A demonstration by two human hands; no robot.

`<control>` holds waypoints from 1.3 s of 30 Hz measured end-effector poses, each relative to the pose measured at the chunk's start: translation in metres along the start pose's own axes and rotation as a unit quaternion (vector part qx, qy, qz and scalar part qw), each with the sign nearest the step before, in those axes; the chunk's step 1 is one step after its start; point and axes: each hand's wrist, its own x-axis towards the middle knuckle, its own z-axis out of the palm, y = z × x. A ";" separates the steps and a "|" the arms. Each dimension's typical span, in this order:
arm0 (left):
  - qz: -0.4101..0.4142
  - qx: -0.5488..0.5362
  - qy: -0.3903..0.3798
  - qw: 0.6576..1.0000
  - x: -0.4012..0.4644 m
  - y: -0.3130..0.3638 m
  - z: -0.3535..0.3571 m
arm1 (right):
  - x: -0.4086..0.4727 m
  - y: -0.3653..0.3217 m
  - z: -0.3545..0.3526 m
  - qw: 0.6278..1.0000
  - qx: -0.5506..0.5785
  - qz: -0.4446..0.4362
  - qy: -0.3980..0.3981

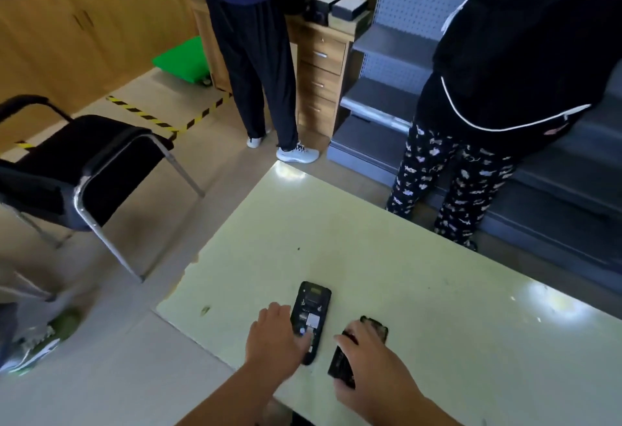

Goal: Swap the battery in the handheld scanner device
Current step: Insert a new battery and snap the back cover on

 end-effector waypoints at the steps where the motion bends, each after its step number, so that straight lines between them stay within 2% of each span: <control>1: -0.012 -0.011 -0.005 1.000 0.006 0.005 0.007 | 0.000 0.002 0.002 1.000 0.002 0.006 -0.001; 8: -0.096 0.027 0.010 0.995 0.037 0.032 0.037 | -0.006 0.013 0.011 0.997 0.006 0.067 0.022; 13: -0.126 -0.063 -0.037 0.989 0.049 0.029 0.032 | -0.010 0.014 0.009 0.994 0.019 0.096 0.039; 15: -0.124 -0.144 -0.061 0.980 0.054 0.022 0.024 | -0.009 0.014 0.006 0.992 0.031 0.108 0.053; 19: -0.075 -0.323 -0.121 0.936 0.055 0.015 -0.003 | -0.003 0.018 -0.006 0.990 0.047 0.096 0.097; 24: -0.014 -0.510 -0.185 0.840 0.037 0.021 -0.033 | -0.005 0.009 -0.034 0.982 0.078 0.070 0.160; 26: -0.028 -0.564 -0.200 0.801 0.029 0.032 -0.048 | -0.008 0.005 -0.047 0.979 0.082 0.051 0.180; 28: -0.067 -0.618 -0.255 0.741 0.021 0.047 -0.065 | -0.011 0.002 -0.059 0.976 0.090 0.026 0.195; 30: -0.088 -0.646 -0.296 0.698 0.017 0.055 -0.075 | -0.013 -0.003 -0.066 0.975 0.090 0.002 0.205; 33: -0.104 -0.655 -0.306 0.683 0.014 0.060 -0.083 | -0.011 -0.009 -0.069 0.974 0.090 -0.024 0.209; 39: -0.078 -0.676 -0.305 0.666 0.008 0.066 -0.091 | -0.003 -0.018 -0.058 0.975 0.070 -0.057 0.205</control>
